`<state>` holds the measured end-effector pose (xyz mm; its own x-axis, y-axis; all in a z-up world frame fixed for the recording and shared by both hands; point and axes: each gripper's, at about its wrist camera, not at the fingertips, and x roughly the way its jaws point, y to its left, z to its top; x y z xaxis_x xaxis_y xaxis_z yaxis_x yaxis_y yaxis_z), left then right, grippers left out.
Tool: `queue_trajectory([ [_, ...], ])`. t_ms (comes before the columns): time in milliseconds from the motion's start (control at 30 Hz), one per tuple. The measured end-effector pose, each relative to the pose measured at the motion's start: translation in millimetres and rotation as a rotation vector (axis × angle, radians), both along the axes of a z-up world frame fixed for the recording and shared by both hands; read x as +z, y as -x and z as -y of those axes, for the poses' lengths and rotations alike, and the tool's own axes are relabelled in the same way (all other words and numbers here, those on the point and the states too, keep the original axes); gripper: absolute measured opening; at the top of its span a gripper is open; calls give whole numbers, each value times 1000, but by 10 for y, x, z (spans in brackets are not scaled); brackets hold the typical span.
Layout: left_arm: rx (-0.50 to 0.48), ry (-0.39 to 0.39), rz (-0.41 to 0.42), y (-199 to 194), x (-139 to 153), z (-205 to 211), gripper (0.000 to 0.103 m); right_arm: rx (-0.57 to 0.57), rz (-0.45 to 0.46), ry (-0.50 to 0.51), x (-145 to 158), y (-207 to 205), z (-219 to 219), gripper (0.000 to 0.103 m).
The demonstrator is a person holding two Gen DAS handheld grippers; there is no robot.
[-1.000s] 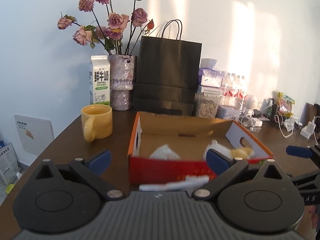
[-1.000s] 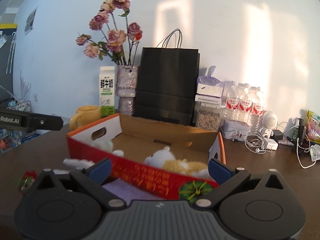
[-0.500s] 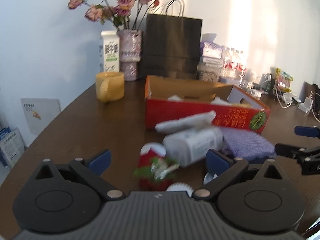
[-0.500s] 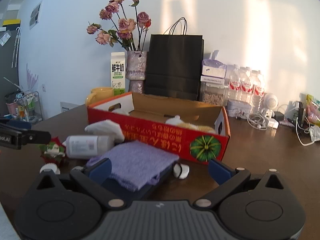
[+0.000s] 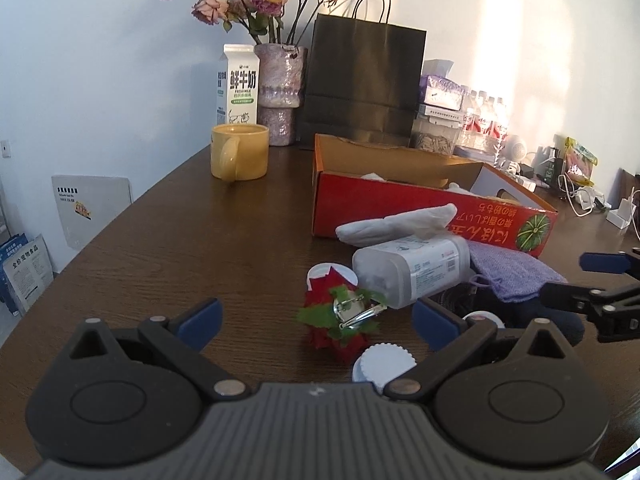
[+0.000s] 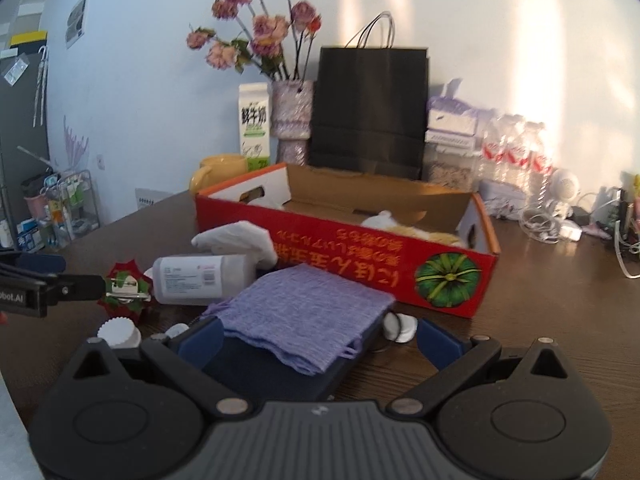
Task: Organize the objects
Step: 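Move the right tool to the purple cloth while the left tool moves to the red flower, then grasp the purple cloth with the right tool while the left tool grasps the red flower ornament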
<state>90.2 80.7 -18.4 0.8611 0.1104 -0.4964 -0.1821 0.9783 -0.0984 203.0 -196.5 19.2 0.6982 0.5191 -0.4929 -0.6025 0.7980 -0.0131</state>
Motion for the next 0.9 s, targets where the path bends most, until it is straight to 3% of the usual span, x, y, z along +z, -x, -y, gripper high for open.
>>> queue_trajectory([
  [300, 4, 21, 0, -65, -36, -60, 103, 6, -116, -1, -91, -367, -324, 103],
  [733, -35, 27, -40, -285, -186, 18, 103, -14, -107, 25, -196, -457, -419, 103],
  [900, -29, 25, -46, -338, -208, 33, 103, -16, -76, 26, -183, -429, -427, 95],
])
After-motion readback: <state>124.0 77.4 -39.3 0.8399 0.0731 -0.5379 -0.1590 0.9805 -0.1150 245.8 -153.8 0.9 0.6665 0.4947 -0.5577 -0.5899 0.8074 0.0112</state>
